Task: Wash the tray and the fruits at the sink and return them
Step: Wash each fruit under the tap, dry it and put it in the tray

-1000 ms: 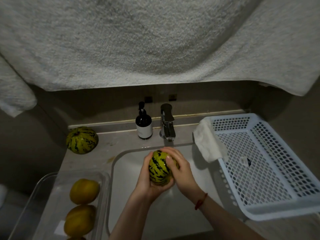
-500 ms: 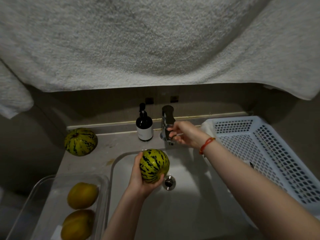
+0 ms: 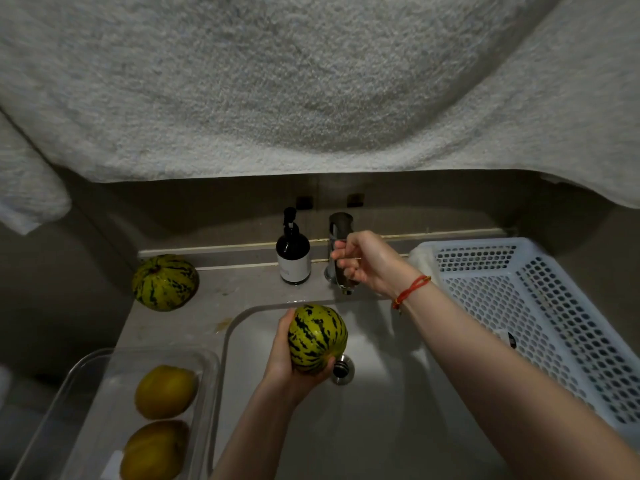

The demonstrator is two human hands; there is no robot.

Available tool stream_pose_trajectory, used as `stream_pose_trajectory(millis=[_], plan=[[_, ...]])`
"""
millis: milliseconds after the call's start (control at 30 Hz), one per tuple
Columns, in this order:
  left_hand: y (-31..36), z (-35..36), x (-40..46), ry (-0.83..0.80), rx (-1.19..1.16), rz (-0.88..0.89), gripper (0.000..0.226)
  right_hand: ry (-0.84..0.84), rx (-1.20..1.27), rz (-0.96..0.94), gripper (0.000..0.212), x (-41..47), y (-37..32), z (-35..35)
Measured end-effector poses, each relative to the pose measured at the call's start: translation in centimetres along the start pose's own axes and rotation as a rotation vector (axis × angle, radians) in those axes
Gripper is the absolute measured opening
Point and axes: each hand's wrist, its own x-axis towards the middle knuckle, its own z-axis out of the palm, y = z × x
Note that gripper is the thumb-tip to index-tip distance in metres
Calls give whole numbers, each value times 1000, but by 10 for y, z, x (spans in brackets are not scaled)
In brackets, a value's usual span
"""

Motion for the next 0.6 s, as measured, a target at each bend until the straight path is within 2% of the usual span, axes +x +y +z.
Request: stream_pose_trajectory(millis=[433, 600], plan=[[-2, 0, 10, 2, -8, -6, 40, -55, 23, 1, 20, 1, -1, -6], [-3, 0, 16, 7, -4, -24, 41, -77, -38, -124, 26, -3, 12, -16]])
